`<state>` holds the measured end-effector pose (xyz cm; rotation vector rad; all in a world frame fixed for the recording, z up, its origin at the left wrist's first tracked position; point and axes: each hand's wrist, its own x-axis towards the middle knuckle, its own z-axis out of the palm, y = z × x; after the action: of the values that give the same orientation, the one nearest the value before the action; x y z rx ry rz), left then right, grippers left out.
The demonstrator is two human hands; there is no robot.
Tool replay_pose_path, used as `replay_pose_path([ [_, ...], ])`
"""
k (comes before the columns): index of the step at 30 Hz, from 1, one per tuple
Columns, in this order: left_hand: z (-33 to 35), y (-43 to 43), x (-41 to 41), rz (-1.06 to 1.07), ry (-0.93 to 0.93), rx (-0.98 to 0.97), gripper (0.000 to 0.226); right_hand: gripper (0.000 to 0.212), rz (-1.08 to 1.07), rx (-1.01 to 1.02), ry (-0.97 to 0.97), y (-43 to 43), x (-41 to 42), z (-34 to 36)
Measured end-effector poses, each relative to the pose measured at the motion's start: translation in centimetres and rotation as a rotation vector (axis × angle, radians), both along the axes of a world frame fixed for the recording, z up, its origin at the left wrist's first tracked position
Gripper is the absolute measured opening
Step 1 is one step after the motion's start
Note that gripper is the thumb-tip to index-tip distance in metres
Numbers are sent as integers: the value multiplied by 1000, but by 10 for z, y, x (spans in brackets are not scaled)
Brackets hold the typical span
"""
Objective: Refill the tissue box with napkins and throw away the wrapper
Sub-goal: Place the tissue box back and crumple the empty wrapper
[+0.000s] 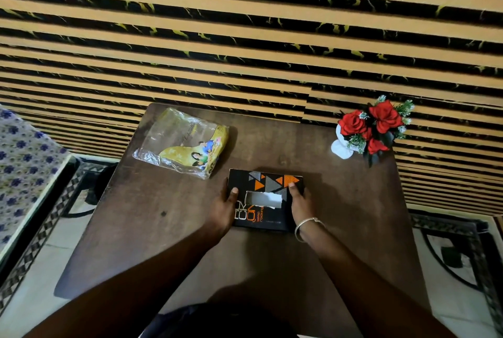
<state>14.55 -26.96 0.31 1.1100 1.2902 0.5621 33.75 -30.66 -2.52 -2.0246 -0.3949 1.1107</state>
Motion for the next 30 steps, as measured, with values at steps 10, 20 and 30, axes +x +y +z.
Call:
replay_pose_path([
  [10, 22, 124, 48, -13, 32, 132, 41, 53, 4, 88, 190, 117, 53, 34],
  [20, 9, 209, 89, 18, -12, 33, 32, 45, -16, 42, 31, 205, 94, 22],
  [30, -21, 254, 114, 64, 18, -75, 19, 41, -95, 33, 36, 242, 117, -5],
])
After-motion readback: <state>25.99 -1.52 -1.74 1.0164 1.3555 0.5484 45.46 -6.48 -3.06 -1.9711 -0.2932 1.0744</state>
